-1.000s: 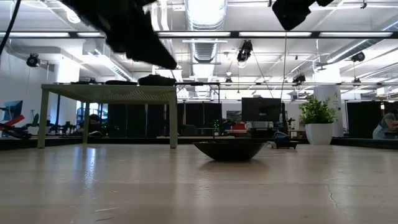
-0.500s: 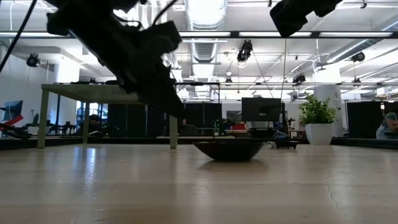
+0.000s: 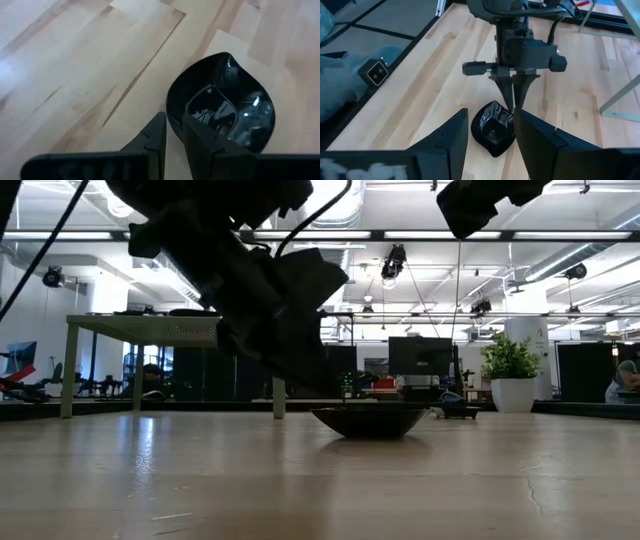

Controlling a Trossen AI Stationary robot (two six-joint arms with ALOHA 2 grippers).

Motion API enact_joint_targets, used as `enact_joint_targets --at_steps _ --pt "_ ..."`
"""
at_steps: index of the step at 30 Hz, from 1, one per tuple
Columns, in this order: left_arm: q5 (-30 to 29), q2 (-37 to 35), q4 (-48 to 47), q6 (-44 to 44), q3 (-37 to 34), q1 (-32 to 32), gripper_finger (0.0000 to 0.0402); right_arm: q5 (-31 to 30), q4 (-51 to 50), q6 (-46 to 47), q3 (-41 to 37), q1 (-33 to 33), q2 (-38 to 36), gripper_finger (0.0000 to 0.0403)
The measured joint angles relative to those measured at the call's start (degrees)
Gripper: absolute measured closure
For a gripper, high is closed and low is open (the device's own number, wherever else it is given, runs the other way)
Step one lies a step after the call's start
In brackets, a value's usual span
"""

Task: Pick & Place Mini shaped plates
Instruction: Stack the black leaf shaped plate on top of the leaf shaped plate on the shelf

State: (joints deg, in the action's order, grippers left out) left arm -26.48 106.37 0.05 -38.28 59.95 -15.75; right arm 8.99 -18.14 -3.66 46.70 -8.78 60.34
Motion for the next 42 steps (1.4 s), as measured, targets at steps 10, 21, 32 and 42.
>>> enact_joint_targets --at_steps 10,21,32,42 --pt "0.0 1.26 3.19 -4.56 0.12 1.43 0.0345 0.0 -0.06 0.0 0.0 0.0 0.02 0.0248" --pt "-0.05 2.04 3.64 -5.95 0.02 1.89 0.0345 0.0 -0.06 0.0 0.0 0.0 0.03 0.0248" --pt "1.56 2.56 4.52 -6.36 -0.16 1.87 0.0345 0.0 -0.06 -1.06 0.0 0.0 0.04 0.0248" --pt "4.19 5.42 6.6 -6.35 -0.05 1.84 0.0345 0.0 -0.52 -1.03 -0.02 0.0 0.04 0.0248"
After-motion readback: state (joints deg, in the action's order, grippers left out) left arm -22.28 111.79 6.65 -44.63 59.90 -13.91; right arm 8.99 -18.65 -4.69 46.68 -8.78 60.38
